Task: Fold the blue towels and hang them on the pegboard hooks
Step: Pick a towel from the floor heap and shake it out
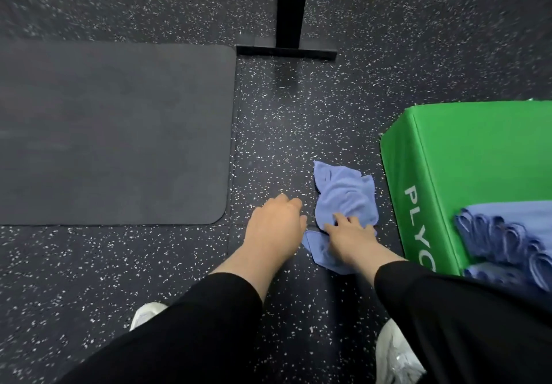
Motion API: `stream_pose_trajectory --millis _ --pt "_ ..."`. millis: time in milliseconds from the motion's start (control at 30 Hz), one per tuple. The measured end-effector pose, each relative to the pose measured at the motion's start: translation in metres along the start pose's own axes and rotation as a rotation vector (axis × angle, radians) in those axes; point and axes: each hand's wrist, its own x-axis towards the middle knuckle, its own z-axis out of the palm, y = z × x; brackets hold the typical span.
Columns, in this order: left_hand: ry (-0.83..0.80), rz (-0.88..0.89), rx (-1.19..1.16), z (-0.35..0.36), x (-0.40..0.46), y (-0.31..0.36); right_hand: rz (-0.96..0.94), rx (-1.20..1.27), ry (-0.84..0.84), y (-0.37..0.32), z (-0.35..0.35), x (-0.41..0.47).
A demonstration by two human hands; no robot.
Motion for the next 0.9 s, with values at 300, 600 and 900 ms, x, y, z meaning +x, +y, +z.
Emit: stream_pose_trajectory --millis 300,600,900 --pt "0.015 0.023 0.003 -0.001 -0.007 0.005 -0.034 0.079 0.159 0.019 -0.004 -0.001" --pt "0.007 0.036 -0.004 0.005 -0.011 0.009 0.052 -0.066 0.172 0.023 0.01 -0.006" --pt "0.008 0.011 -0.069 0.002 -0.012 0.008 0.089 0.172 0.206 0.038 -0.015 -0.005"
